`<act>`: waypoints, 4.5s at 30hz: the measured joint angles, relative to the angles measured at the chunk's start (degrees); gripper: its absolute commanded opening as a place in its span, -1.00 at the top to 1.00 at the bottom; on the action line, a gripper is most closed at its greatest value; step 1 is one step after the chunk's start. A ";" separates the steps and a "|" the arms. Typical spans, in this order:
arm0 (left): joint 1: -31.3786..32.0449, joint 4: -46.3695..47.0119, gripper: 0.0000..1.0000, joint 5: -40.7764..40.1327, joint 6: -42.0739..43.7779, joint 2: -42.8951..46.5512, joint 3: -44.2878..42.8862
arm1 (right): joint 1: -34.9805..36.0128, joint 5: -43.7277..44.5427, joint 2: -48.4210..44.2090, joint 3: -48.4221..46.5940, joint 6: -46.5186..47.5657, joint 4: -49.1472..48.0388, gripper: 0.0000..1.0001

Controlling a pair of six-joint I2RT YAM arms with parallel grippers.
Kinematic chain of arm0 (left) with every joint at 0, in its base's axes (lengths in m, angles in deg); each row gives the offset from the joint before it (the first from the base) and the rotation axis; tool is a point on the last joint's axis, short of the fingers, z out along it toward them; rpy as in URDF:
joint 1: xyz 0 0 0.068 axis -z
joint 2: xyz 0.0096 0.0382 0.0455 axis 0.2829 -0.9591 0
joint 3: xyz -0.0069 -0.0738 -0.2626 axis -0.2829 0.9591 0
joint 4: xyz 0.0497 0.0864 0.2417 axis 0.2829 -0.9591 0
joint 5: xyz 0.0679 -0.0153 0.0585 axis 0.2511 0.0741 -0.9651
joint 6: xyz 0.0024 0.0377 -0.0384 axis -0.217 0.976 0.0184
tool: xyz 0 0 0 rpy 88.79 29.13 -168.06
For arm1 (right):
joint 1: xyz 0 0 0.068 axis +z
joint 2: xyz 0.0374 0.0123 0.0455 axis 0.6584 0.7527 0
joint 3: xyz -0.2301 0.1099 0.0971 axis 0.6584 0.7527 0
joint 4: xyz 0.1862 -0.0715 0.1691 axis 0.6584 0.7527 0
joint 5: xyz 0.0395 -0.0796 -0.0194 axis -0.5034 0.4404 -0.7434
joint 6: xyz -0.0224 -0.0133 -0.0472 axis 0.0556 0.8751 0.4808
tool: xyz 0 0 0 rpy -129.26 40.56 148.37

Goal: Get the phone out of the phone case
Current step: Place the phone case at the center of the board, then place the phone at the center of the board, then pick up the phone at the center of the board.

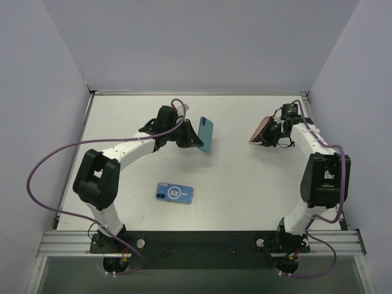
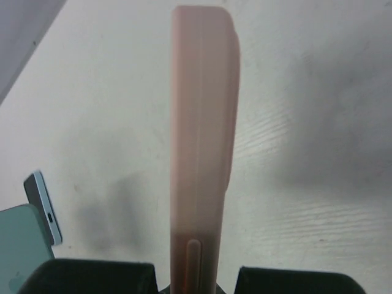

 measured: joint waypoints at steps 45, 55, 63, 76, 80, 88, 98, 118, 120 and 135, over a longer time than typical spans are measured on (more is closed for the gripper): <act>-7.67 6.97 -0.28 12.17 -10.56 -42.01 -35.71 | -18.40 4.90 -33.97 37.62 -15.69 -5.95 -0.61; -8.33 -4.07 -0.89 3.08 -2.91 -31.89 -31.12 | -6.23 11.56 -34.12 26.36 -10.91 0.63 -0.62; -7.87 -13.70 -0.92 -4.15 3.67 -15.91 -19.50 | 16.55 17.70 -26.05 12.26 -4.39 3.43 -0.57; -22.25 -23.37 -0.95 -9.05 7.87 19.06 1.46 | 50.90 16.37 3.78 -11.50 21.24 8.37 -0.79; -24.68 -27.30 -0.95 -10.23 9.11 24.41 5.55 | 53.64 13.46 9.88 -15.06 26.99 9.09 -0.85; -26.47 -30.84 -0.95 -10.93 10.43 30.29 12.66 | 56.02 14.05 16.76 -14.16 36.06 5.03 -0.93; -26.47 -31.32 -0.95 -10.56 10.54 31.93 14.45 | 58.01 9.60 18.60 -12.85 42.36 2.10 -1.00; -29.07 -30.51 -0.95 -8.87 9.22 32.06 15.63 | 63.98 22.29 20.39 -13.84 37.73 -1.22 0.06; -30.58 -29.99 -0.95 -6.99 8.70 32.06 15.87 | 63.93 23.06 20.39 -13.79 35.91 -1.44 0.47; -36.74 -12.11 -0.95 10.64 -3.23 30.27 33.53 | 51.08 12.31 8.26 4.59 15.52 -17.55 1.00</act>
